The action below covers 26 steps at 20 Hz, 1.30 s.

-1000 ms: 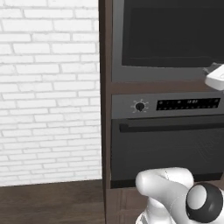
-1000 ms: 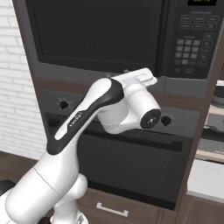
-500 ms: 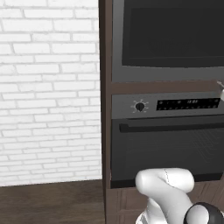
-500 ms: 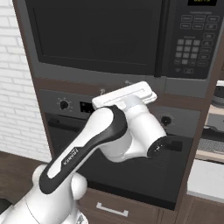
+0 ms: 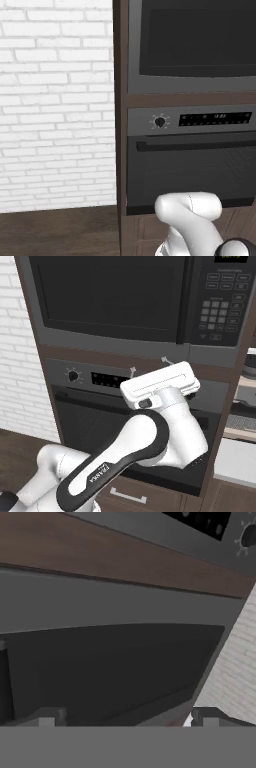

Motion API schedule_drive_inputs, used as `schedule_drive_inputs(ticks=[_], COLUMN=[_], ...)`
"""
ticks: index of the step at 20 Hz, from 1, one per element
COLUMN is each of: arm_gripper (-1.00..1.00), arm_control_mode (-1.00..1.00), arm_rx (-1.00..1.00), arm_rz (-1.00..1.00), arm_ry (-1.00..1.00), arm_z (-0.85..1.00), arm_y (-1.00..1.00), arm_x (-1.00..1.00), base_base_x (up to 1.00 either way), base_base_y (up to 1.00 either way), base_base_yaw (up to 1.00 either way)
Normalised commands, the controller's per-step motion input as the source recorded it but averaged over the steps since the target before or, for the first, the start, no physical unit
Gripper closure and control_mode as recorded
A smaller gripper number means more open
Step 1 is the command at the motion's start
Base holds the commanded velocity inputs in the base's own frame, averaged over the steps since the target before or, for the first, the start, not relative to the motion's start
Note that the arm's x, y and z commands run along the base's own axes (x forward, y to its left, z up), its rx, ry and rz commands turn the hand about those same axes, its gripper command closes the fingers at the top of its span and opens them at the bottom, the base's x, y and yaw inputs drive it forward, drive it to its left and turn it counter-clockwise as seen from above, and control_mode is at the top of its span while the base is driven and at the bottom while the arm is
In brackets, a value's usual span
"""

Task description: Pick the eggplant from the sink and place it in the bowl. Then pick the bowl and place it in the microwave. Then close the microwave door and press the start button.

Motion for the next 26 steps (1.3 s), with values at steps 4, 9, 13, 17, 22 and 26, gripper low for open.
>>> schedule_drive_inputs(ticks=[4, 9, 13, 17, 22, 26], arm_gripper=[-1.0, -1.0, -1.0, -1.0, -1.0, -1.0], arm_control_mode=[-1.0, -1.0, -1.0, -1.0, -1.0, -1.0], arm_rx=[0.0, -0.02, -0.04, -0.01, 0.0, 0.0], arm_rz=[-0.01, 0.0, -0.01, -0.02, -0.02, -0.01], arm_ry=[-0.21, -0.12, -0.03, 0.0, 0.0, 0.0], arm_z=[0.01, 0.14, 0.28, 0.17, 0.0, -0.05], arm_y=[-0.59, -0.42, -0.44, -0.55, -0.55, -0.36], arm_x=[0.28, 0.32, 0.26, 0.24, 0.33, 0.49], base_base_x=[0.0, 0.0, 0.0, 0.0, 0.0, 0.0], base_base_y=[0.0, 0.0, 0.0, 0.0, 0.0, 0.0], base_base_yaw=[0.0, 0.0, 0.0, 0.0, 0.0, 0.0])
